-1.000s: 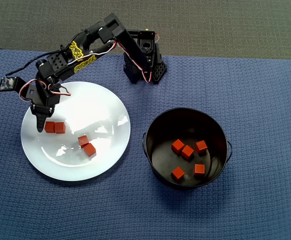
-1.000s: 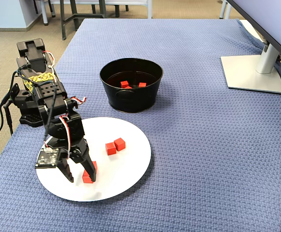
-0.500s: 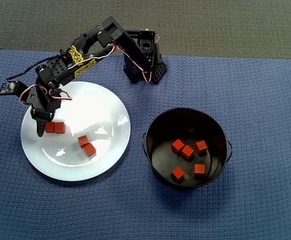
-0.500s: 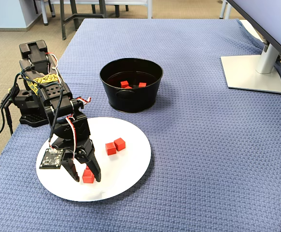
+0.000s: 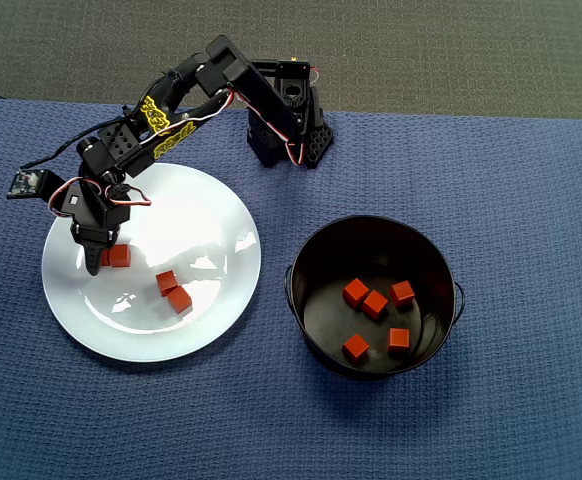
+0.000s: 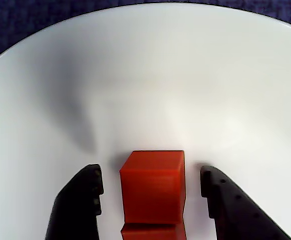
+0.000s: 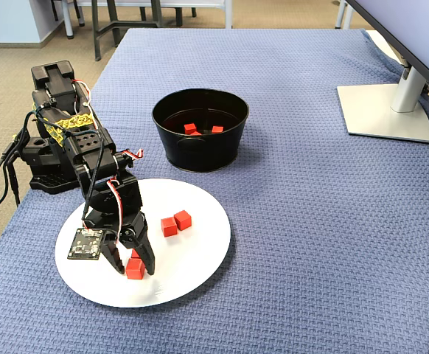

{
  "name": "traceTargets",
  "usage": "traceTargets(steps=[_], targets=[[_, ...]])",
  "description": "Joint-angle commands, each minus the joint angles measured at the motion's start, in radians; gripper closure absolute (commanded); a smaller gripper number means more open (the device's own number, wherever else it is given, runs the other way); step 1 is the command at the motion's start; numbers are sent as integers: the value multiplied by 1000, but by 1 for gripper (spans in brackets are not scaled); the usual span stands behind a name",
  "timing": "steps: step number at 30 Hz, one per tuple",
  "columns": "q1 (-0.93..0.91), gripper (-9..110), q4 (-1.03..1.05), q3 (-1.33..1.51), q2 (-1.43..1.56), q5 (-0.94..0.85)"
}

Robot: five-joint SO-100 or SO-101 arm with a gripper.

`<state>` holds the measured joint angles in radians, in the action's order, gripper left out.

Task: Pick up the red cubes from the white plate and place them in the black recipient

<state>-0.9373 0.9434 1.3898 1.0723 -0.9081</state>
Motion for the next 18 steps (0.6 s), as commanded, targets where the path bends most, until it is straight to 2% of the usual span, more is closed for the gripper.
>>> traceTargets(steps=[1,5,11,18], targets=[[18,88,-11,11,57,-18],[23,91,-23,31,69,-18],[25,101,-32,29,74,-14],[21,102,-46,15,71,-2]])
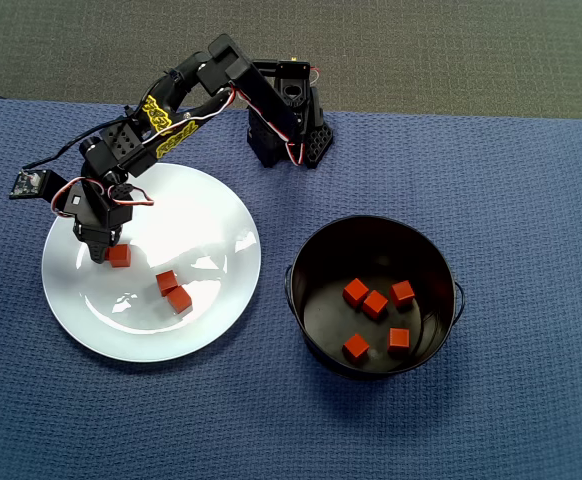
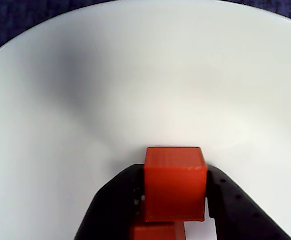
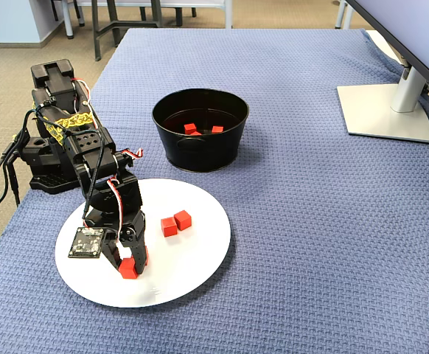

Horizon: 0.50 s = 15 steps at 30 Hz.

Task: Pick up the red cubes from the white plate and place them in the black recipient

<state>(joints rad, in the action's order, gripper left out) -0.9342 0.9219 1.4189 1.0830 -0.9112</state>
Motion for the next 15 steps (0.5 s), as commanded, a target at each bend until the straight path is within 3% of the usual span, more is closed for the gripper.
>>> traceTargets(steps=[1,4,9,15], targets=[[14,102,-25,-18,67,8],[5,102,3,-60,137,34],[61,102,285,-249,310,133],[261,102,407,-244,548,310]])
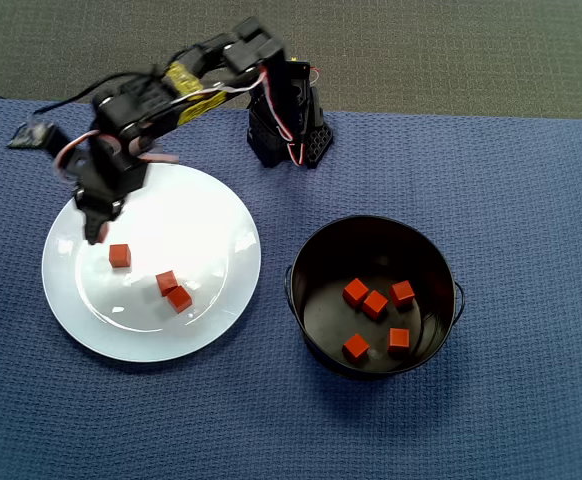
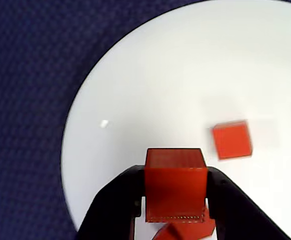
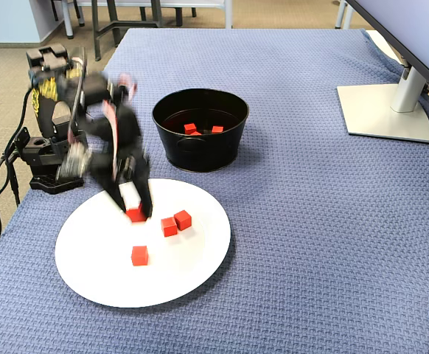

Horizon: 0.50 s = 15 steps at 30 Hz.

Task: Pick up the red cubes from the white plate and place them in the black recipient

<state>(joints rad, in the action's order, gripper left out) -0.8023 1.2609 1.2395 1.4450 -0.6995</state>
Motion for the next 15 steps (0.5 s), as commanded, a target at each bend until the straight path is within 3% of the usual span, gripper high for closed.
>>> traceTargets(steps=[1,9,15], targets=[[183,102,75,-44,225,133],[726,102,-117,270,390,393],[986,102,-190,362,394,500]])
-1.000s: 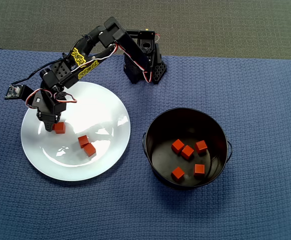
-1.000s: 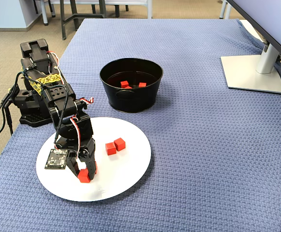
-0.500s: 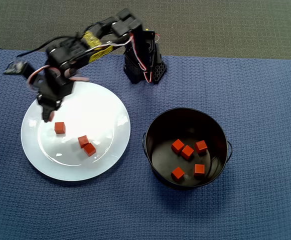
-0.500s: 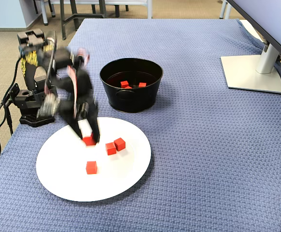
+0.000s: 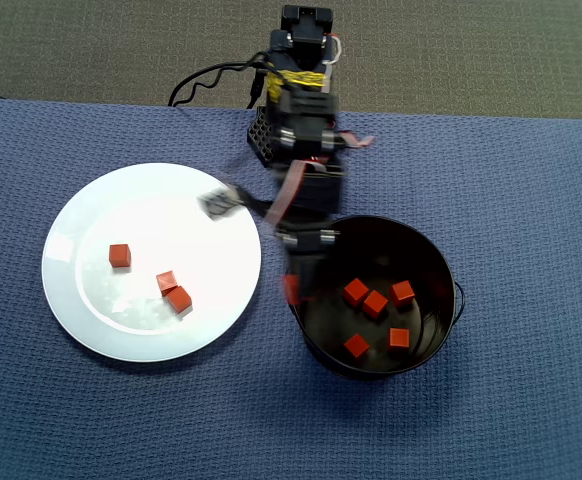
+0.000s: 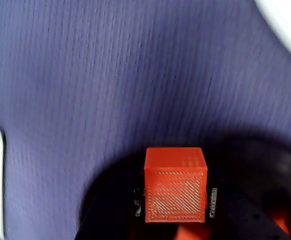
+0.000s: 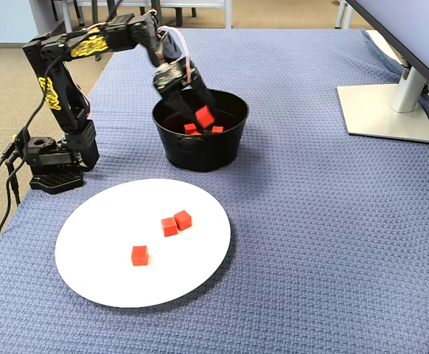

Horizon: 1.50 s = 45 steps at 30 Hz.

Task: Pick up the red cubes from the white plate and place them in the black recipient

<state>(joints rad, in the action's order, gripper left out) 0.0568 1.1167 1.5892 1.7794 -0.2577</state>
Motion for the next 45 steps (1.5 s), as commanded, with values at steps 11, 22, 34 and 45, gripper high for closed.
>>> traceTargets(steps=[11,22,34,45], targets=[[72,51,176,-143,3,-230],[-637,65,-64,-155,-175,-624],[-936,76,-84,-221,-405,-746],[-1040,74,-60,-354,-600,-644]])
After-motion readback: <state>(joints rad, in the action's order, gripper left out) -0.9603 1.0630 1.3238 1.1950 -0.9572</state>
